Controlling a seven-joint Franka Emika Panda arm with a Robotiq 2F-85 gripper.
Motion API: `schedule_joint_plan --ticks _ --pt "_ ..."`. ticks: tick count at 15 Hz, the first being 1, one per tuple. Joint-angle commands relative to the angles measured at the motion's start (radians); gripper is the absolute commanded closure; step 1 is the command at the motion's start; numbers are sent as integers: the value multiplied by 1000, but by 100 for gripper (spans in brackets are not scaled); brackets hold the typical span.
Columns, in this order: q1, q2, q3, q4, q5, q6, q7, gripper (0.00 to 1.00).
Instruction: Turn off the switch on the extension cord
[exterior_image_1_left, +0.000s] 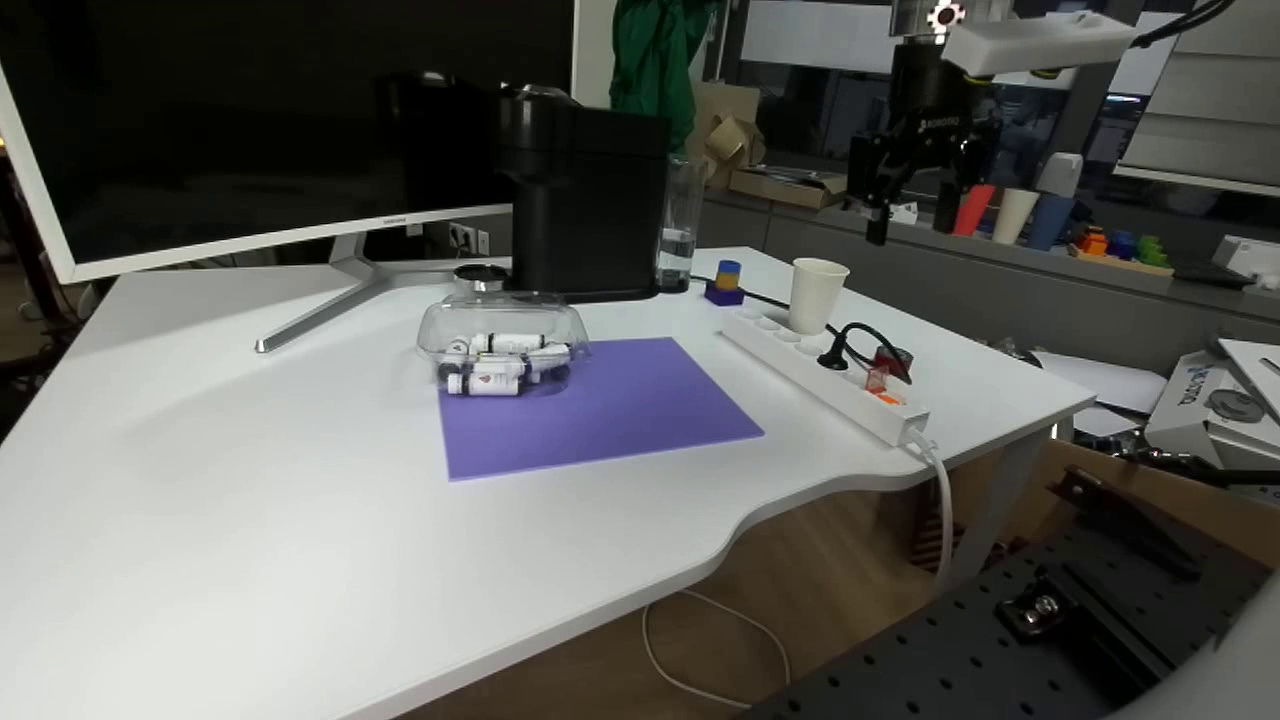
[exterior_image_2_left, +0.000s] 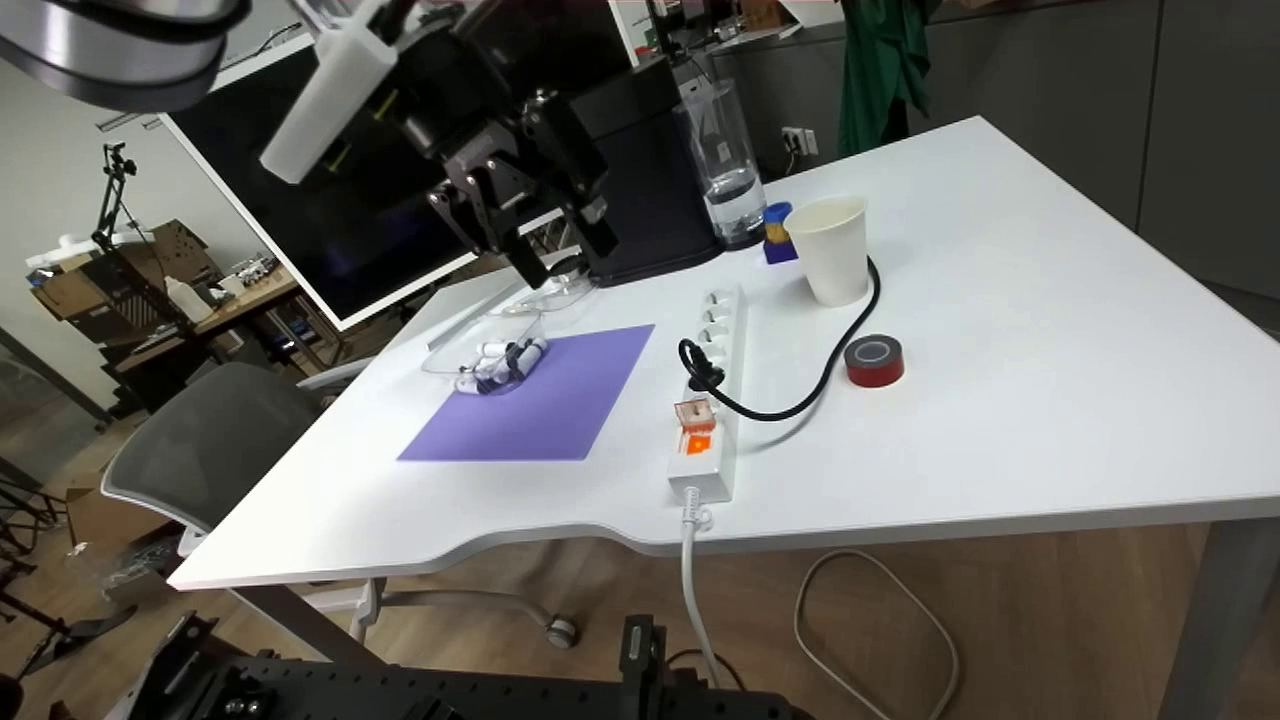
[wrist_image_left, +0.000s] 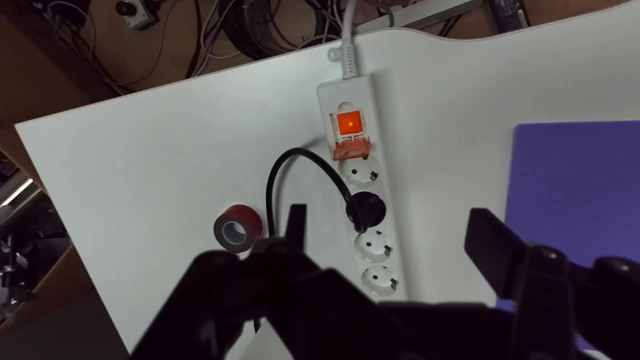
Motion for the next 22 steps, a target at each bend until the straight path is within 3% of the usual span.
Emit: schedule_joint_plan --ticks 1,5,9,16,18,22 --pt "-15 143 -44 66 -23 58 -57 49" --pt "-15 234 -84 85 -1 52 -205 75" --pt "-18 295 -114 110 -76 25 -282 100" --pt "-10 299 -116 88 -56 50 -279 100" --pt "-5 313 -120 76 -82 120 -228 100" --pt "-12 387 -111 86 -34 227 -270 100"
